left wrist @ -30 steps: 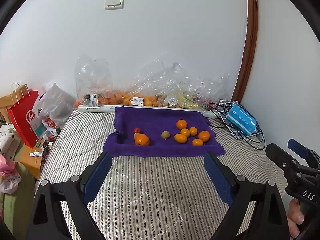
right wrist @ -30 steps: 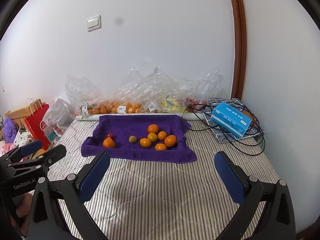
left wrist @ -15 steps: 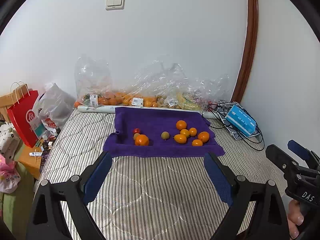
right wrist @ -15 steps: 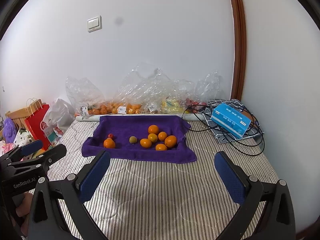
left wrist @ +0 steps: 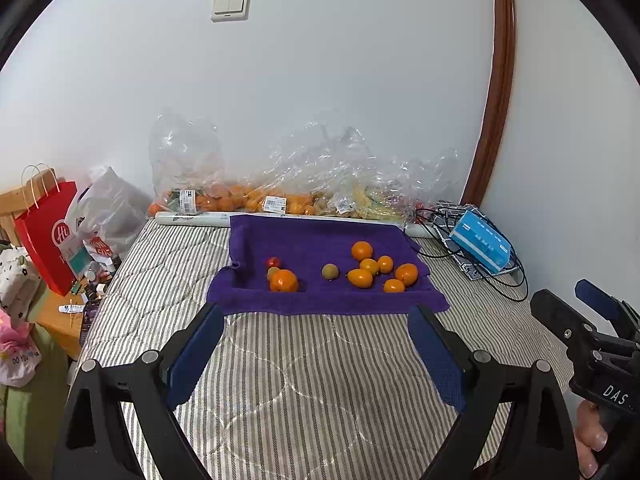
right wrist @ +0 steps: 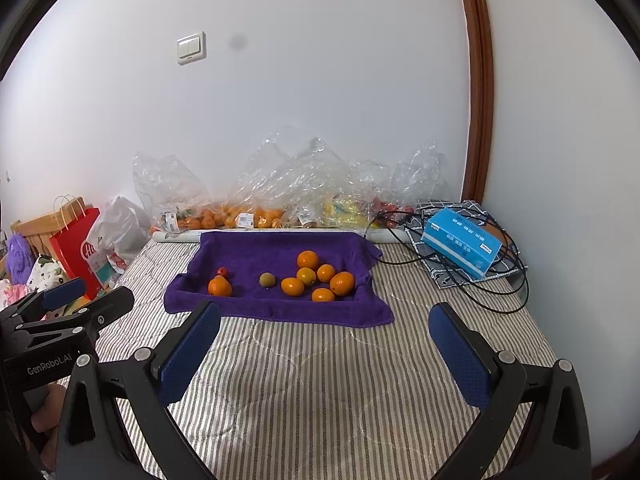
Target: Organize fruits
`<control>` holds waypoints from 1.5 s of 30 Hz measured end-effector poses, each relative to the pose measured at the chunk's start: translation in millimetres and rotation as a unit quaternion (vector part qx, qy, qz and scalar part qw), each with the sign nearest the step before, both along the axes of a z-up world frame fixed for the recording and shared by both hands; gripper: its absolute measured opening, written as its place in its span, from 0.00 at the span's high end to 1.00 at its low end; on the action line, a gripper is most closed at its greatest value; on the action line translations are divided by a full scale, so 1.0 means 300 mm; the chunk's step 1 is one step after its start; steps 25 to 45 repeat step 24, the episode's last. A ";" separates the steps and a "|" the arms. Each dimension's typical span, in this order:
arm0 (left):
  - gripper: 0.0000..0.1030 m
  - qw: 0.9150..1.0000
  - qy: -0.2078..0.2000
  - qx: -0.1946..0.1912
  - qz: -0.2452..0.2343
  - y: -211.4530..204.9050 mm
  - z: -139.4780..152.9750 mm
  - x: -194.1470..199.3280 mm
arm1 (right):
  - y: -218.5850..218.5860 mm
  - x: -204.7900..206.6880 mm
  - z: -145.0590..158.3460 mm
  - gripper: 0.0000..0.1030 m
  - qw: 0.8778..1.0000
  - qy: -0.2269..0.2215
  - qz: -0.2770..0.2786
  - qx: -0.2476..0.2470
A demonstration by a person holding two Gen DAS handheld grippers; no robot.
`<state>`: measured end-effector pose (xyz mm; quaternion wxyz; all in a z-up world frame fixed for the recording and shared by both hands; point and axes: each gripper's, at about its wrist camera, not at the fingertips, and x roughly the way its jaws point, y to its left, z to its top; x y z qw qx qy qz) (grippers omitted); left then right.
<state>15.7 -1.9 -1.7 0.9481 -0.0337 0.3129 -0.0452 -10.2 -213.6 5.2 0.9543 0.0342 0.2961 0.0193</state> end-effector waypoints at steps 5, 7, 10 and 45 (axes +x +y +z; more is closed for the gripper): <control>0.09 1.000 0.000 0.000 0.000 0.000 0.000 -0.001 | 0.001 -0.001 0.002 0.01 1.000 -0.001 0.001 0.000; 0.09 1.000 0.000 0.000 0.000 -0.001 -0.001 0.000 | 0.001 -0.002 0.002 0.01 1.000 -0.001 0.001 0.000; 0.09 1.000 0.000 0.000 0.000 -0.001 -0.001 -0.001 | 0.002 -0.001 0.004 0.01 1.000 -0.001 0.001 0.000; 0.09 1.000 -0.001 0.002 0.002 -0.002 0.006 0.000 | 0.005 0.002 0.013 0.01 1.000 -0.002 0.004 -0.002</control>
